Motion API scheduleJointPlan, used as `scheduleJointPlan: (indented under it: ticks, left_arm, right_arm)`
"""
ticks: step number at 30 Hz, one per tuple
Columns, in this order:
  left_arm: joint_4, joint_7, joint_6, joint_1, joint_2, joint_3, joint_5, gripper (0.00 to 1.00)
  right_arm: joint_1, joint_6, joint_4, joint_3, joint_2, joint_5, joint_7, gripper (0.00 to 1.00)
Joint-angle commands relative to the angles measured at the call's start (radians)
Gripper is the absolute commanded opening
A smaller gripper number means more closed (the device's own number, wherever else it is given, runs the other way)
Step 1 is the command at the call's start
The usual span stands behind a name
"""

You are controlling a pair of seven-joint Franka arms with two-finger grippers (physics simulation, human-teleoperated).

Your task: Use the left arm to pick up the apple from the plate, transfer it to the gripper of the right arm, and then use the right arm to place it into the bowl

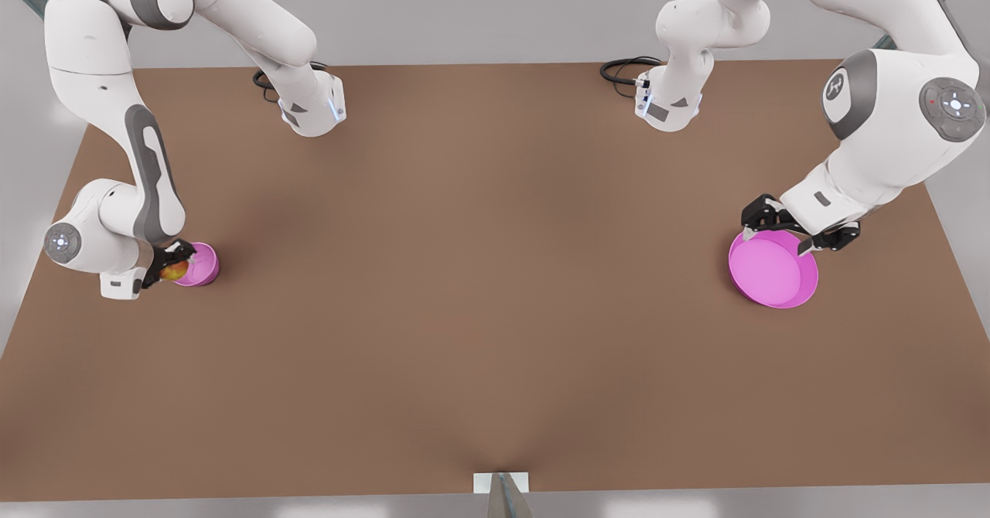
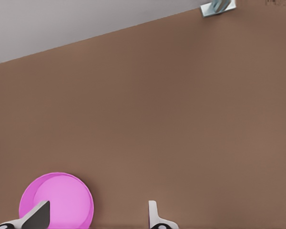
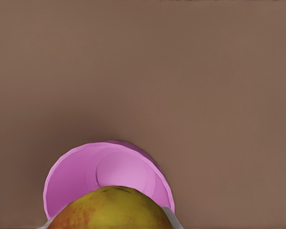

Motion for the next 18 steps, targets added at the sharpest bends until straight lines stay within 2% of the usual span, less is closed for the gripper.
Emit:
scheduleJointPlan:
  ticks: [1, 8, 9, 10, 12, 14, 15, 16, 17, 18]
  left_arm:
    - [0.000, -0.110, 0.000, 0.000, 0.000, 0.000, 0.000, 1.00]
    - [0.000, -0.110, 0.001, -0.001, 0.005, 0.000, 0.005, 1.00]
    - [0.000, -0.110, 0.001, -0.001, 0.006, 0.000, 0.005, 1.00]
    - [0.000, -0.110, 0.001, -0.001, 0.006, 0.000, 0.005, 1.00]
    - [0.000, -0.108, 0.003, -0.001, 0.006, 0.000, 0.006, 1.00]
    - [0.000, -0.104, 0.003, -0.001, 0.009, 0.000, 0.008, 1.00]
    - [0.000, -0.105, 0.003, -0.001, 0.009, 0.000, 0.008, 1.00]
    - [0.000, -0.107, 0.003, -0.001, 0.011, 0.000, 0.008, 1.00]
    - [0.016, -0.111, 0.003, 0.000, 0.026, 0.000, 0.008, 1.00]
    - [0.033, -0.111, 0.003, -0.001, 0.043, 0.000, 0.010, 1.00]
  right_arm:
    - [0.000, 0.031, 0.000, 0.000, -0.001, -0.016, -0.175, 1.00]
    - [0.003, -0.002, 0.028, 0.008, -0.019, -0.015, -0.176, 1.00]
    - [0.002, -0.143, 0.143, 0.061, -0.022, -0.008, -0.163, 1.00]
    - [0.009, -0.333, 0.339, 0.141, -0.021, -0.008, -0.110, 1.00]
    - [0.029, -0.401, 0.566, 0.284, -0.024, -0.025, 0.093, 1.00]
    - [0.060, -0.457, 0.644, 0.350, -0.040, -0.019, 0.327, 1.00]
    - [0.164, -0.461, 0.640, 0.266, -0.103, 0.011, 0.456, 1.00]
    - [0.324, -0.502, 0.620, 0.081, -0.181, 0.078, 0.534, 1.00]
    - [0.436, -0.607, 0.594, -0.061, -0.252, 0.169, 0.694, 1.00]
    - [0.462, -0.595, 0.479, -0.084, -0.310, 0.159, 0.805, 1.00]
